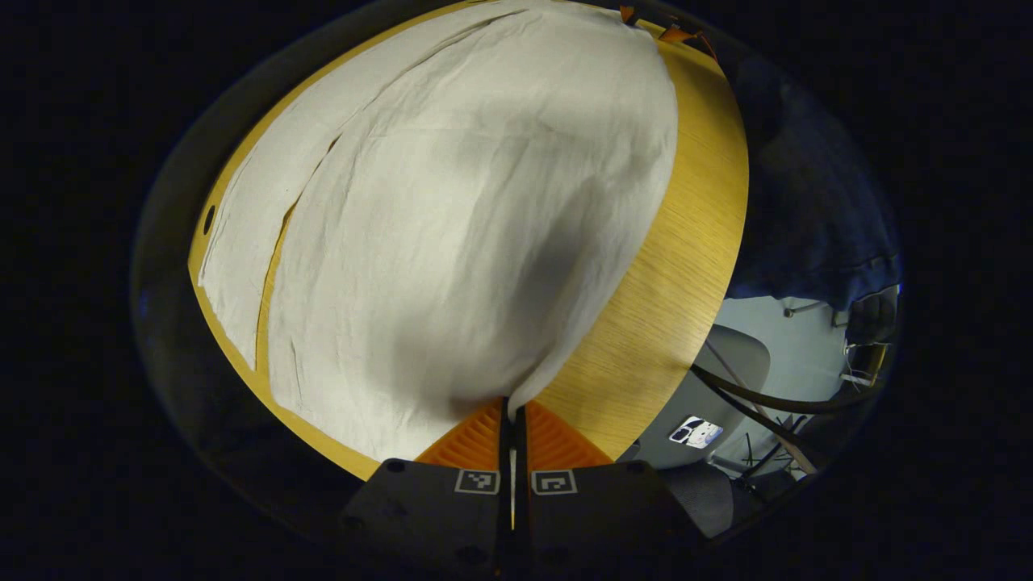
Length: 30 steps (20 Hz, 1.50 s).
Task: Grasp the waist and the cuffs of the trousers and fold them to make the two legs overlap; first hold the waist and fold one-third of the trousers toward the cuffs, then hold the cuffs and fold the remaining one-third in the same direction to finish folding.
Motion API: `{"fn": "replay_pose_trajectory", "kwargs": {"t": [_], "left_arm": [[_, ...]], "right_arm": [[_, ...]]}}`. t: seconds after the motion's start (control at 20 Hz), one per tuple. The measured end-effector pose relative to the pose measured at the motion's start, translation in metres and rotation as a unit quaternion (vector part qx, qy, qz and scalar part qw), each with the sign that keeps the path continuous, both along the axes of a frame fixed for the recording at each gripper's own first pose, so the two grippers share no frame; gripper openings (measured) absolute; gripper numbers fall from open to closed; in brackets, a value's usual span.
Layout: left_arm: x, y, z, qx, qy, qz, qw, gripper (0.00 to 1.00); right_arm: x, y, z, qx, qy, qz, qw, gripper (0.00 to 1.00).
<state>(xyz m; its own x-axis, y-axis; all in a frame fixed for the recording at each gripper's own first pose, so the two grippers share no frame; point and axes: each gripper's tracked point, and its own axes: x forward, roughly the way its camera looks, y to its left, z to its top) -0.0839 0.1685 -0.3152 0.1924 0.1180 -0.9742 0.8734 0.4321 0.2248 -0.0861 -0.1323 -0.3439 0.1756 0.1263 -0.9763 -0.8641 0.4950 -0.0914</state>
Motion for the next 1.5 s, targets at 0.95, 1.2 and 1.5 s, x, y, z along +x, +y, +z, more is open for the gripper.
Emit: {"fn": "replay_pose_trajectory", "kwargs": {"t": [0.95, 1.2, 1.5], "left_arm": [[0.000, -0.002, 0.001, -0.012, 0.009, -0.003, 1.000, 0.00], [0.004, -0.004, 0.004, -0.061, -0.028, 0.065, 0.996, 0.00], [0.076, -0.018, 0.052, -0.165, -0.209, 0.194, 0.944, 0.00]], "right_arm": [[0.015, -0.013, 0.004, -0.055, -0.038, -0.060, 0.996, 0.04], [0.018, -0.012, 0.011, -0.034, -0.065, -0.135, 0.988, 0.05], [0.043, -0.006, 0.048, 0.030, -0.141, -0.258, 0.955, 0.04]]}}
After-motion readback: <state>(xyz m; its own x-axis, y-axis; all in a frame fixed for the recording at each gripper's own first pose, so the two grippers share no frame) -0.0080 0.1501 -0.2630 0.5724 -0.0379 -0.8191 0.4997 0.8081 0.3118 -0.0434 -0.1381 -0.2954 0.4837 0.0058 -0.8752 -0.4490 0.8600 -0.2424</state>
